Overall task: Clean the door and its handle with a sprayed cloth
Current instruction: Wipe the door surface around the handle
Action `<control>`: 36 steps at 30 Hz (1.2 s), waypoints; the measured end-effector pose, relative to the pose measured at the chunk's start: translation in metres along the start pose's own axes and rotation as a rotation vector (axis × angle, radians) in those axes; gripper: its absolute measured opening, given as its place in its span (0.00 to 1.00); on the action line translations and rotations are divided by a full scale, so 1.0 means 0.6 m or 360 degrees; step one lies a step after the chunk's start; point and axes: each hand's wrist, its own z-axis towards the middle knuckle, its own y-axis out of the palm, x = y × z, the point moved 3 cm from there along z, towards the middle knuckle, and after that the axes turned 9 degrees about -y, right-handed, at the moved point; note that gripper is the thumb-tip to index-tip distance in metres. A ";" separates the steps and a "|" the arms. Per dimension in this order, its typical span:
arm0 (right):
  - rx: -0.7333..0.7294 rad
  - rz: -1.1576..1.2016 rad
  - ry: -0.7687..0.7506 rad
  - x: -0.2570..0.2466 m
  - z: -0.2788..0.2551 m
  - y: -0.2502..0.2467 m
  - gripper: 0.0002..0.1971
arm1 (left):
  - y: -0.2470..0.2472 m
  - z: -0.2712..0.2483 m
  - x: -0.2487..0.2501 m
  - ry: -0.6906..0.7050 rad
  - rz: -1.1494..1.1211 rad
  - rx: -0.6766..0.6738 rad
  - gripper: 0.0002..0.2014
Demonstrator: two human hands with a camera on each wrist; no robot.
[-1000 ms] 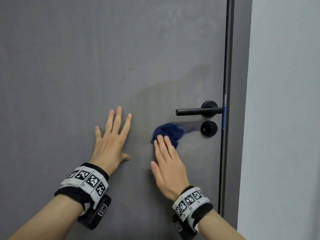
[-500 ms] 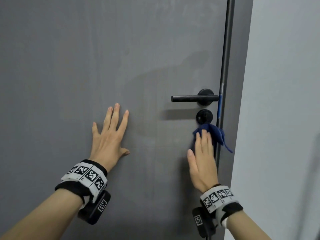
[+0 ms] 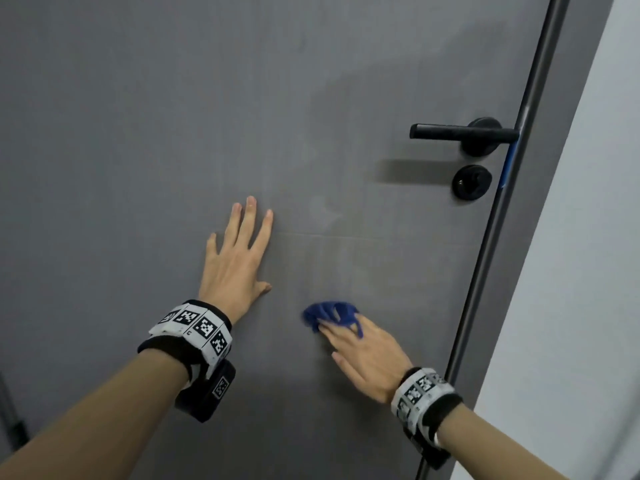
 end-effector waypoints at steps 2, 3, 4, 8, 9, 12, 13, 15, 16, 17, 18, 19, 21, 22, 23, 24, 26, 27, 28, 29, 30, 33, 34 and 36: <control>0.0203 -0.0052 0.0210 0.056 0.019 -0.061 0.26 | -0.001 0.001 0.003 -0.0007 -0.0017 -0.0012 0.66; 0.0351 -0.0067 0.0337 0.089 0.033 -0.104 0.27 | -0.002 0.000 0.005 -0.0007 -0.0035 -0.0025 0.65; 0.0464 -0.0070 0.0448 0.121 0.048 -0.148 0.27 | -0.002 0.000 0.004 -0.0007 -0.0057 -0.0027 0.64; 0.0714 0.0055 0.0627 0.166 0.126 -0.238 0.29 | -0.013 0.002 -0.007 0.0017 -0.0224 0.0113 0.52; 0.0687 0.0032 0.0583 0.150 0.143 -0.229 0.29 | -0.018 0.001 -0.013 0.0010 -0.0277 0.0166 0.48; 0.0304 -0.0022 0.0090 0.059 0.150 -0.129 0.27 | -0.027 -0.001 -0.031 -0.0044 -0.0322 0.0194 0.44; 0.0164 -0.0002 -0.0088 0.035 0.139 -0.099 0.26 | -0.029 -0.001 -0.037 -0.0067 -0.0319 0.0158 0.43; 0.0081 0.0016 -0.0304 0.032 0.127 -0.092 0.24 | -0.031 0.001 -0.049 -0.0091 -0.0277 0.0021 0.43; 0.0150 -0.0022 -0.0328 0.049 0.132 -0.110 0.24 | -0.032 0.002 -0.054 -0.0089 -0.0243 -0.0049 0.43; 0.0259 -0.0056 -0.0278 0.071 0.142 -0.136 0.23 | -0.034 0.005 -0.058 -0.0078 -0.0214 -0.0099 0.43; 0.0400 -0.0096 -0.0163 0.098 0.151 -0.169 0.24 | -0.037 0.006 -0.061 -0.0064 -0.0203 -0.0137 0.43; 0.0516 -0.0131 -0.0005 0.126 0.157 -0.205 0.24 | -0.039 0.008 -0.062 -0.0060 -0.0207 -0.0173 0.43; 0.0661 -0.0118 0.0241 0.158 0.158 -0.248 0.24 | -0.043 0.010 -0.061 -0.0080 -0.0238 -0.0212 0.42; 0.0708 -0.0099 0.0290 0.158 0.156 -0.247 0.24 | -0.044 0.010 -0.057 -0.0099 -0.0266 -0.0206 0.41; 0.0725 -0.0091 0.0291 0.150 0.151 -0.233 0.24 | -0.046 0.008 -0.051 -0.0120 -0.0304 -0.0181 0.40; 0.0719 -0.0089 0.0263 0.134 0.140 -0.210 0.24 | -0.046 0.006 -0.044 -0.0133 -0.0352 -0.0137 0.39; 0.0640 -0.0051 0.0203 0.094 0.100 -0.138 0.21 | -0.045 -0.003 -0.025 -0.0103 -0.0460 -0.0035 0.35; 0.0578 -0.0028 0.0191 0.078 0.071 -0.099 0.20 | -0.043 -0.007 -0.014 -0.0072 -0.0501 0.0002 0.34; 0.0515 -0.0004 0.0189 0.068 0.037 -0.066 0.21 | -0.039 -0.012 -0.003 -0.0033 -0.0528 0.0018 0.33; 0.0461 0.0023 0.0196 0.065 0.002 -0.040 0.22 | -0.035 -0.016 0.007 -0.0001 -0.0546 0.0020 0.33; 0.0419 0.0049 0.0223 0.070 -0.035 -0.023 0.23 | -0.031 -0.019 0.017 0.0030 -0.0562 0.0022 0.32; 0.0553 0.0058 0.0548 0.127 -0.133 -0.043 0.21 | -0.026 -0.023 0.050 0.0131 -0.0612 0.0041 0.31; 0.0670 0.0057 0.0720 0.154 -0.160 -0.066 0.19 | -0.026 -0.023 0.063 0.0167 -0.0618 0.0051 0.30; 0.0883 0.0088 0.0965 0.193 -0.191 -0.119 0.17 | -0.030 -0.020 0.091 0.0224 -0.0644 0.0071 0.30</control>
